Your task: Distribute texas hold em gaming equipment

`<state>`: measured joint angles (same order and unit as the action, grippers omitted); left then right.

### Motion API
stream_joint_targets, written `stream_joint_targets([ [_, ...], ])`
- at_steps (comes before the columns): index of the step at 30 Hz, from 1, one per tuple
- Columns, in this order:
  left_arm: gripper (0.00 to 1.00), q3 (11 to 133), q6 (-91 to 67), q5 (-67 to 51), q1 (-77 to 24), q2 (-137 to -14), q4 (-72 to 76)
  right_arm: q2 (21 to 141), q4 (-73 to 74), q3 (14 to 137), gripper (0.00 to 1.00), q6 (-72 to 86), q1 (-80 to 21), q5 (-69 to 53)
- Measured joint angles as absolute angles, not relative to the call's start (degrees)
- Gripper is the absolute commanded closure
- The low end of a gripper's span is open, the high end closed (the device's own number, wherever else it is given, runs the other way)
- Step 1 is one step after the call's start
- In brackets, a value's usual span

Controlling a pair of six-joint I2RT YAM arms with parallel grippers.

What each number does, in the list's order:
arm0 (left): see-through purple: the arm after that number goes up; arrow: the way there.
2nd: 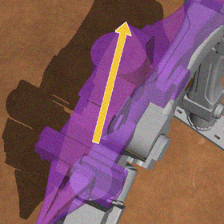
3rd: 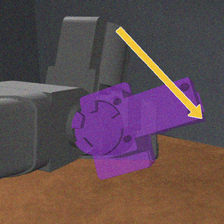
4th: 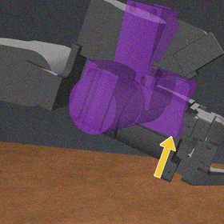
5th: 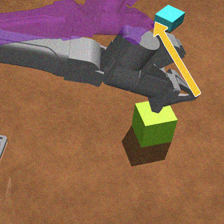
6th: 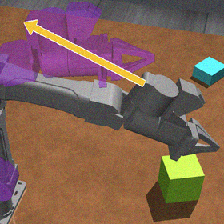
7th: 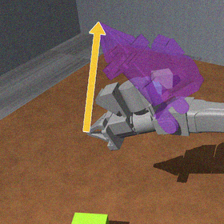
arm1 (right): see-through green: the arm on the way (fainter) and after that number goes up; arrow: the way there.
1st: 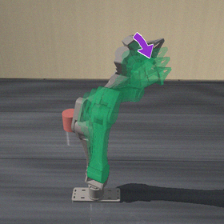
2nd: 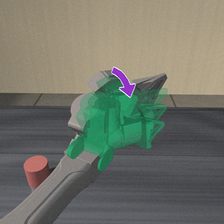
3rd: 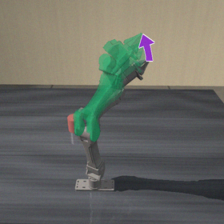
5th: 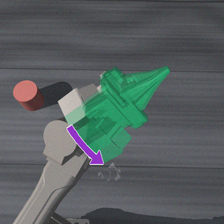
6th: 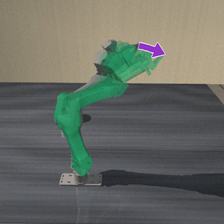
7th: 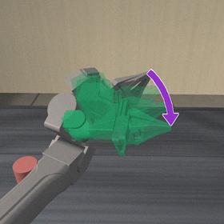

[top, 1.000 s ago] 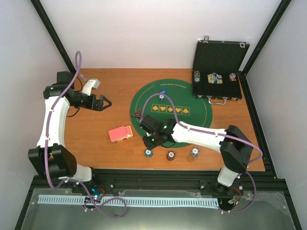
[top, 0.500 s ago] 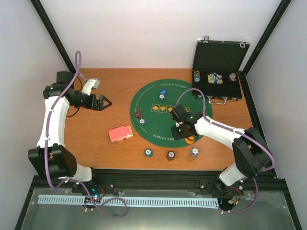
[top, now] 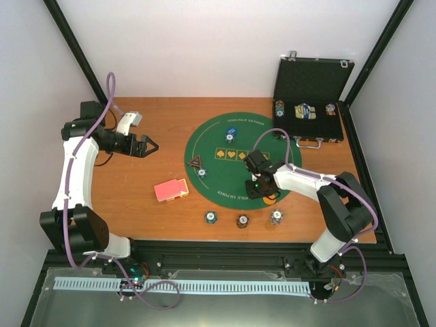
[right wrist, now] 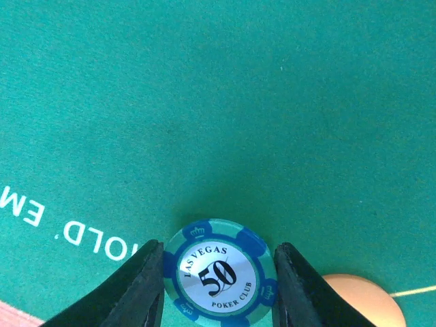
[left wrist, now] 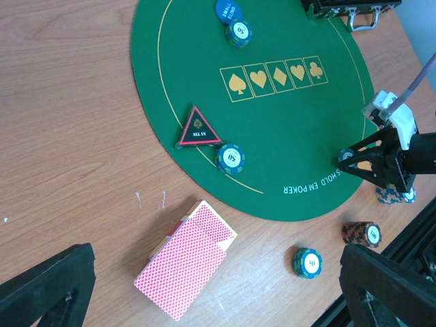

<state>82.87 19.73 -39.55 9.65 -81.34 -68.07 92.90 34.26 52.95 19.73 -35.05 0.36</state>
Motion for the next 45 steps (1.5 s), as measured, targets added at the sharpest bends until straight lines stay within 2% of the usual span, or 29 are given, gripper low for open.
stream_joint_targets([
  [4, 0.0, 82.89, 19.73, -39.55, 9.65, -81.34, -68.07, 94.13, 33.3, 52.51, 0.77, 19.75, -35.0, 0.38],
  [6, 0.0, 82.89, 19.73, -39.55, 9.65, -81.32, -68.1, 94.17, 33.28, 52.12, 0.72, 19.77, -35.0, 0.38],
  [7, 0.0, 82.89, 19.73, -39.55, 9.65, -81.3, -68.1, 94.17, 33.19, 51.9, 0.65, 19.77, -35.0, 0.4],
  [8, 0.0, 82.89, 19.73, -39.55, 9.65, -81.28, -68.1, 94.17, 33.06, 51.81, 0.51, 19.77, -35.0, 0.4],
  [10, 0.0, 82.89, 19.73, -39.57, 9.65, -81.25, -68.1, 94.11, 33.08, 51.79, 0.44, 19.84, -35.0, 0.43],
  [21, 0.0, 83.02, 19.7, -39.66, 9.65, -81.25, -68.1, 87.09, 38.54, 55.16, 0.29, 19.97, -36.16, 2.39],
  [27, 0.0, 83.31, 19.7, -39.72, 9.65, -81.25, -68.14, 82.17, 41.74, 57.89, 0.21, 22.55, -46.98, 4.23],
  [33, 0.0, 83.55, 19.68, -40.1, 9.65, -81.25, -68.14, 81.8, 44.51, 56.23, 0.18, 26.65, -57.52, 4.01],
  [39, 0.0, 83.55, 19.7, -40.07, 9.65, -81.25, -68.14, 82.21, 44.69, 52.16, 0.18, 28.77, -58.87, 3.86],
  [45, 0.0, 83.55, 19.7, -40.07, 9.65, -81.25, -68.14, 84.01, 43.75, 51.33, 0.27, 29.06, -58.87, 3.75],
])
